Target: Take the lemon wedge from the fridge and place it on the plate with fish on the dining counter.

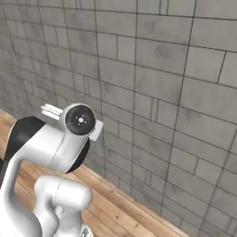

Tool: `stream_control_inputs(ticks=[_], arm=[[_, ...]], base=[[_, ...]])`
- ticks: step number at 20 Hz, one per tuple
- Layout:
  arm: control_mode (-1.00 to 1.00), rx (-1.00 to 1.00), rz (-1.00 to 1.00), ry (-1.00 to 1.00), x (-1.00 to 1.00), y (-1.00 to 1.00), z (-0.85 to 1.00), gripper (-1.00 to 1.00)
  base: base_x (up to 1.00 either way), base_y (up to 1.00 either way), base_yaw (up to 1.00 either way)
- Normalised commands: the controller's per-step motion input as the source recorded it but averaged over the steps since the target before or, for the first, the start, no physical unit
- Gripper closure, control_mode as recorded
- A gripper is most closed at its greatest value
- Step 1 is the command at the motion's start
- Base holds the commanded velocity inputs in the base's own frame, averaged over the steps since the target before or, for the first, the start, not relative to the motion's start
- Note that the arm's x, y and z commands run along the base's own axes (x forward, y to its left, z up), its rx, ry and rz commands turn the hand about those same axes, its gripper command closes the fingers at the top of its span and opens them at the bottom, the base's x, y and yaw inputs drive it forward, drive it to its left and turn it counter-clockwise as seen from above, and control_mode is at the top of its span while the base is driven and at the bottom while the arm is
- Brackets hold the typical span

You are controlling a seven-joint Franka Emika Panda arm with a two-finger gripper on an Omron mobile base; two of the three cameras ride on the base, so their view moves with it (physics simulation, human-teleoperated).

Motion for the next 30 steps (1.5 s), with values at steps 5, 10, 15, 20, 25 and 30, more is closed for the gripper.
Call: stream_control_inputs(ticks=[5, 10, 15, 20, 25, 30], arm=[[1.0, 0.0, 0.0, 0.0, 0.0, 0.0, 0.0, 1.0], [1.0, 0.0, 0.0, 0.0, 0.0, 0.0, 0.0, 1.0], [1.0, 0.0, 0.0, 0.0, 0.0, 0.0, 0.0, 1.0], [1.0, 0.0, 0.0, 0.0, 0.0, 0.0, 0.0, 1.0], [1.0, 0.0, 0.0, 0.0, 0.0, 0.0, 0.0, 1.0], [1.0, 0.0, 0.0, 0.0, 0.0, 0.0, 0.0, 1.0]], base=[[1.0, 0.0, 0.47], [1.0, 0.0, 0.46], [1.0, 0.0, 0.47], [1.0, 0.0, 0.46], [1.0, -0.04, 0.21], [1.0, -0.03, 0.05]])
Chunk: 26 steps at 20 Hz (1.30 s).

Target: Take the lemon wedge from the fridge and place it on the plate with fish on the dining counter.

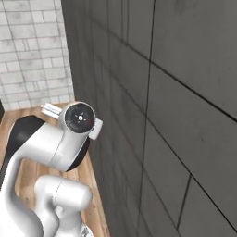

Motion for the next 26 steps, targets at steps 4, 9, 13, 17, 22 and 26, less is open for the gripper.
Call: stream_control_inputs(ticks=[4, 9, 13, 17, 22, 26], arm=[[1.0, 0.0, 0.0, 0.0, 0.0, 0.0, 0.0, 1.0], [1.0, 0.0, 0.0, 0.0, 0.0, 0.0, 0.0, 1.0], [1.0, 0.0, 0.0, 0.0, 0.0, 0.0, 0.0, 1.0], [1.0, 0.0, 0.0, 0.0, 0.0, 0.0, 0.0, 1.0], [1.0, 0.0, 0.0, 0.0, 0.0, 0.0, 0.0, 1.0], [1.0, 0.0, 0.0, 0.0, 0.0, 0.0, 0.0, 1.0]], base=[[1.0, 0.0, 0.32], [1.0, 0.0, 0.43], [1.0, 0.0, 0.48], [1.0, 0.0, 0.54], [1.0, 0.0, 0.53], [1.0, 0.0, 0.53]])
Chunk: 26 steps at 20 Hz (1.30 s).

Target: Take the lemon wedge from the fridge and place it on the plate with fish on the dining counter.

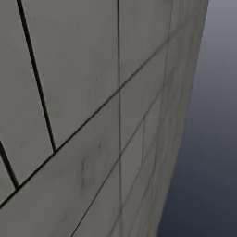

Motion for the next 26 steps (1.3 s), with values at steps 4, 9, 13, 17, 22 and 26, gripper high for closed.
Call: stream_control_inputs(ticks=[4, 9, 13, 17, 22, 26], arm=[[1.0, 0.0, 0.0, 0.0, 0.0, 0.0, 0.0, 1.0], [1.0, 0.0, 0.0, 0.0, 0.0, 0.0, 0.0, 1.0], [1.0, 0.0, 0.0, 0.0, 0.0, 0.0, 0.0, 1.0], [1.0, 0.0, 0.0, 0.0, 0.0, 0.0, 0.0, 1.0], [1.0, 0.0, 0.0, 0.0, 0.0, 0.0, 0.0, 1.0], [1.0, 0.0, 0.0, 0.0, 0.0, 0.0, 0.0, 1.0]], base=[[1.0, 0.0, 0.54], [1.0, 0.0, 0.53], [1.0, 0.0, 0.57], [1.0, 0.0, 0.64], [1.0, 0.0, 0.69], [1.0, 0.0, 0.68]])
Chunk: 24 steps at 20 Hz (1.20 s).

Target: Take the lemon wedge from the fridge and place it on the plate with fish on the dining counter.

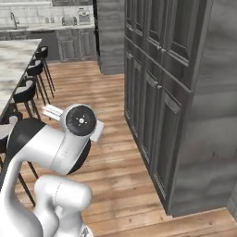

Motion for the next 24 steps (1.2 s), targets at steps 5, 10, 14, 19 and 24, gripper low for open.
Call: stream_control_inputs(ticks=[5, 10, 14, 19, 24], arm=[[1.0, 0.0, 0.0, 0.0, 0.0, 0.0, 0.0, 1.0], [1.0, 0.0, 0.0, 0.0, 0.0, 0.0, 0.0, 1.0], [1.0, 0.0, 0.0, 0.0, 0.0, 0.0, 0.0, 1.0], [1.0, 0.0, 0.0, 0.0, 0.0, 0.0, 0.0, 1.0], [1.0, 0.0, 0.0, 0.0, 0.0, 0.0, 0.0, 1.0]], base=[[0.91, 0.0, 0.69], [0.49, 0.0, 0.76], [0.26, 0.0, 0.79], [0.82, 0.15, 0.56], [1.0, 0.29, 0.13]])
